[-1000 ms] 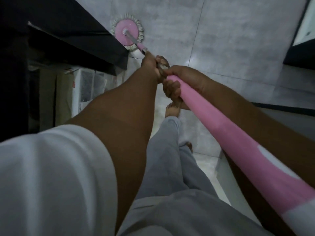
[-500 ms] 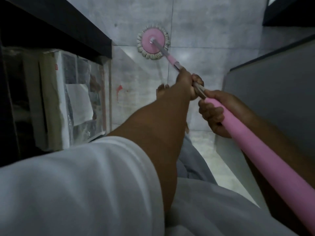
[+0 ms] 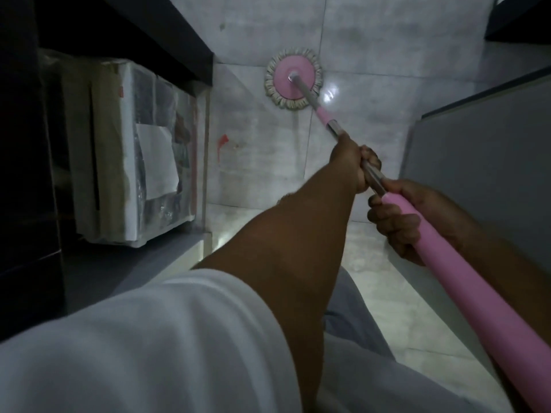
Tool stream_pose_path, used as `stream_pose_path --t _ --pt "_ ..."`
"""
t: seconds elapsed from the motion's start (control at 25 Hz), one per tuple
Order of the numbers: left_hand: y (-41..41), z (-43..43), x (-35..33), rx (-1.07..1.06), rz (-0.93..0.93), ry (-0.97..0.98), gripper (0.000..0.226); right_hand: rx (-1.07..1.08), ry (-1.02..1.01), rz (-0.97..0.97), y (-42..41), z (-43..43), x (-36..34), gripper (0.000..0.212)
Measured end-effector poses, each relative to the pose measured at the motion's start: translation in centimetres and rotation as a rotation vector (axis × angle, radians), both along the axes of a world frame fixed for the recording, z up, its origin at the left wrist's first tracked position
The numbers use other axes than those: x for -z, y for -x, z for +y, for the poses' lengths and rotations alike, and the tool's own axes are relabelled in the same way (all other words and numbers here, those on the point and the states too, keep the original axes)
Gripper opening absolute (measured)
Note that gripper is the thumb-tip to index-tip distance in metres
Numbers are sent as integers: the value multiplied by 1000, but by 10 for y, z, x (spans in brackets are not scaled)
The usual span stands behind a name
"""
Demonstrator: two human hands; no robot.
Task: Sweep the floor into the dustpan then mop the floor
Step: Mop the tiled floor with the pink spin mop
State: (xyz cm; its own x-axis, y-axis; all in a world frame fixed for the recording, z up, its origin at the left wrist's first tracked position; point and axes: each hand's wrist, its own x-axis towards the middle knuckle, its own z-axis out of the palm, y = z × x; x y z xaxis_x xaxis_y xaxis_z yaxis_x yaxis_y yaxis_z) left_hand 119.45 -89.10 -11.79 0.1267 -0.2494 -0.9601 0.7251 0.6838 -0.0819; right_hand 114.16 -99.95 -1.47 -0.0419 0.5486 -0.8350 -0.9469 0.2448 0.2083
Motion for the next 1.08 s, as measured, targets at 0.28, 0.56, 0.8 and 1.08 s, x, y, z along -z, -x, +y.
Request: stream_pose_path --t 0.28,0.56,0.8,1.08 --pt "-13 104 16 -110 -28 -50 58 -108 -20 -64 -23 101 16 30" --pt "0 138 27 -133 -43 -123 59 -110 -27 -83 -11 131 28 35" --pt "55 84 27 -54 -36 -143 57 -30 -54 -57 49 73 33 33" --pt "153 -22 15 52 -12 -63 57 119 -9 -47 162 -25 16 25"
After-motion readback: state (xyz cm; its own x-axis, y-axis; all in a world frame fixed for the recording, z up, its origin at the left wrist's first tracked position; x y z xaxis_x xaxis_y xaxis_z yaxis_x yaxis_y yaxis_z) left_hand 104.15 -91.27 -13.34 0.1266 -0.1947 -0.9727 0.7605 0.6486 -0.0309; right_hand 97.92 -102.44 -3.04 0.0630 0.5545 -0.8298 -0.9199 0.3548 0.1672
